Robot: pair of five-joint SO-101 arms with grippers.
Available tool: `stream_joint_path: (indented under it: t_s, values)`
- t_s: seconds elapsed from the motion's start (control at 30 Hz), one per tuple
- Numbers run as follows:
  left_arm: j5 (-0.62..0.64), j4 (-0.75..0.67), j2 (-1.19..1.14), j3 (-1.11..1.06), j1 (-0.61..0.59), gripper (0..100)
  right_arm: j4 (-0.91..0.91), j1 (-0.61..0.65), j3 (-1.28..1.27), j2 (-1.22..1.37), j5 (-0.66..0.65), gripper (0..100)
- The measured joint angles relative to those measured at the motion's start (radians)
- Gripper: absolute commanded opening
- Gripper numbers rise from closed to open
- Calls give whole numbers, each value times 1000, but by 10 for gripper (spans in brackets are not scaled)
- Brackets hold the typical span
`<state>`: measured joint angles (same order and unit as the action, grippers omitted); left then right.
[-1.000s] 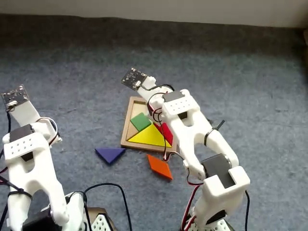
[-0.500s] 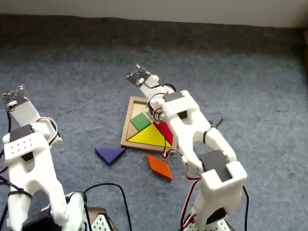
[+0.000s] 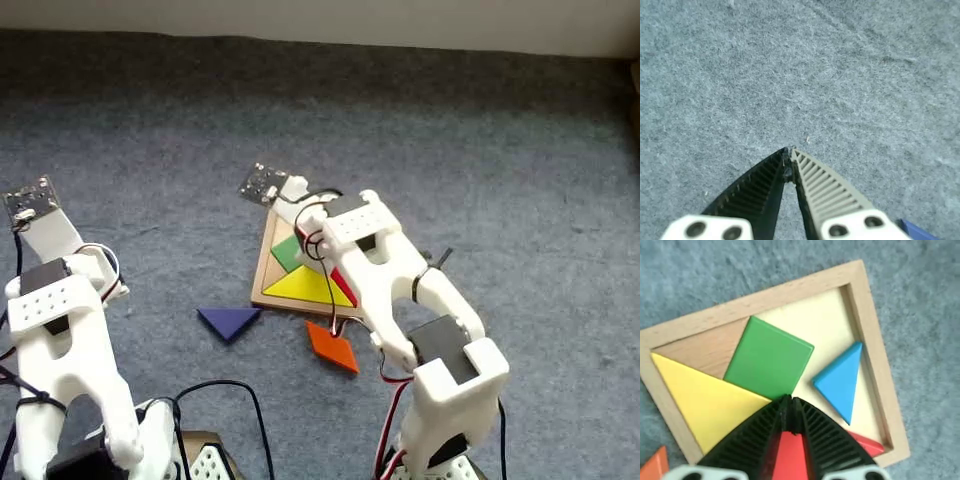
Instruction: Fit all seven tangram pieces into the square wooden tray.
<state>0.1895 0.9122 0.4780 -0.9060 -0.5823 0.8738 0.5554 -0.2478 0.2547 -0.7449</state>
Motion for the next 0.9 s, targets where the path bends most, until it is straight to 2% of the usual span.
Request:
stream_joint_path:
  t_s: [0.27, 0.53, 0.77, 0.9]
  values:
    - [0, 0, 0, 0, 0, 8, 26, 5, 15, -2, 3, 12]
    - [0, 0, 0, 0, 0, 8, -46, -44, 66, 2, 216, 12]
    - [0, 0, 0, 0, 0, 8, -199, -44, 61, 2, 328, 12]
    - [0, 0, 0, 0, 0, 8, -278, -44, -5, 3, 338, 12]
